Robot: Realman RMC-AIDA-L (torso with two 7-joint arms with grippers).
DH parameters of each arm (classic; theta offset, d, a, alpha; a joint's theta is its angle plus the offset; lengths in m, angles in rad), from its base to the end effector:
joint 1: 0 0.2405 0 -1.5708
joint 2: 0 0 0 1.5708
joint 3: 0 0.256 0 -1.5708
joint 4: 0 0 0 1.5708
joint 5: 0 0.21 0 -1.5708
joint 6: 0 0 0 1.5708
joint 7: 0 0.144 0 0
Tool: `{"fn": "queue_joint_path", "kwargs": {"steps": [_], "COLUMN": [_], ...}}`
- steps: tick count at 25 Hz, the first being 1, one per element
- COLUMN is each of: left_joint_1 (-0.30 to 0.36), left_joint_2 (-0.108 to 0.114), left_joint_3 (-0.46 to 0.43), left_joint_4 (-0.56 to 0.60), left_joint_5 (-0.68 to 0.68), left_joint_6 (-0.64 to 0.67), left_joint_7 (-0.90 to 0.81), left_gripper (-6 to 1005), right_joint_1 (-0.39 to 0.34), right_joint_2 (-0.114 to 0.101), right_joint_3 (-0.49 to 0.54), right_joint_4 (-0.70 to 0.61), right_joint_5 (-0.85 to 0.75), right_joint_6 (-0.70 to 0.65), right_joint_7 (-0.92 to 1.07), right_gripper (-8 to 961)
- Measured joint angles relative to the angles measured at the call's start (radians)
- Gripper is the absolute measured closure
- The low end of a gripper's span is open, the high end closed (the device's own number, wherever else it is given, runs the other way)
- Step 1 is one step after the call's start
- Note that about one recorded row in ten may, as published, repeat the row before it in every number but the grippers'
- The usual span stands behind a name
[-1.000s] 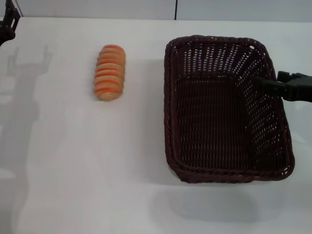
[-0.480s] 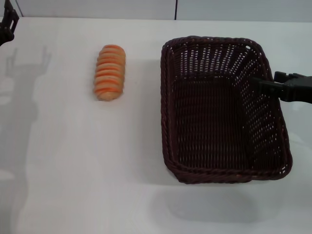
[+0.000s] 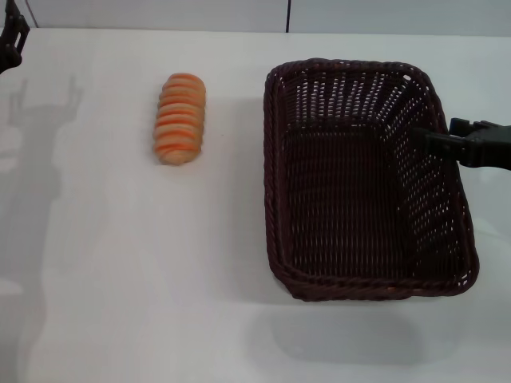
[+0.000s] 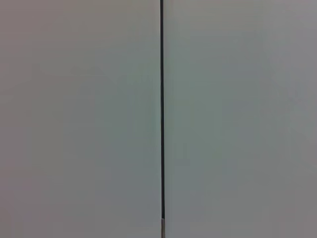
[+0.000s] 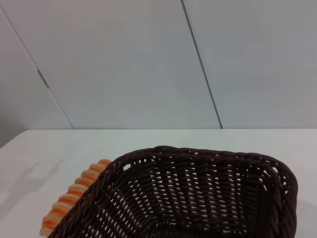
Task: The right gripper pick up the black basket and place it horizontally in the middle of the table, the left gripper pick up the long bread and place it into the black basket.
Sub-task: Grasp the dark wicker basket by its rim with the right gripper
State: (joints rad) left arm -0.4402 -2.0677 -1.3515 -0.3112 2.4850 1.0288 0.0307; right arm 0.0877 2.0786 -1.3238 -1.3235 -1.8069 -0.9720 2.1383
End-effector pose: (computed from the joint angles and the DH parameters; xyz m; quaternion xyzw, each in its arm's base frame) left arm -0.3279 0.3668 0.0339 -0.6047 -0.2333 -0.2834 0.7069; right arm 0.2608 0.3195 0.0291 -0.8375 0.4058 0.2038 0.3041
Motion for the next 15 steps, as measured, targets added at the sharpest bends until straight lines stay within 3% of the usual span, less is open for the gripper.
{"fn": "queue_joint_path", "kwargs": {"steps": [15], "left_joint_1": [0.0], "left_joint_2": [0.0], "left_joint_3": [0.0], "left_joint_4": [-0.002], "left_joint_5": [0.0], "left_joint_6": [0.003], "left_joint_7": [0.0], "left_gripper": [183], "right_joint_1": [-0.007], "right_joint_2": [0.0], "right_joint_3": [-0.013], "right_joint_4": [-0.015], "right_joint_5": [0.0], "right_joint_6": [-0.004], "right_joint_7": [0.0], "right_gripper": [112]}}
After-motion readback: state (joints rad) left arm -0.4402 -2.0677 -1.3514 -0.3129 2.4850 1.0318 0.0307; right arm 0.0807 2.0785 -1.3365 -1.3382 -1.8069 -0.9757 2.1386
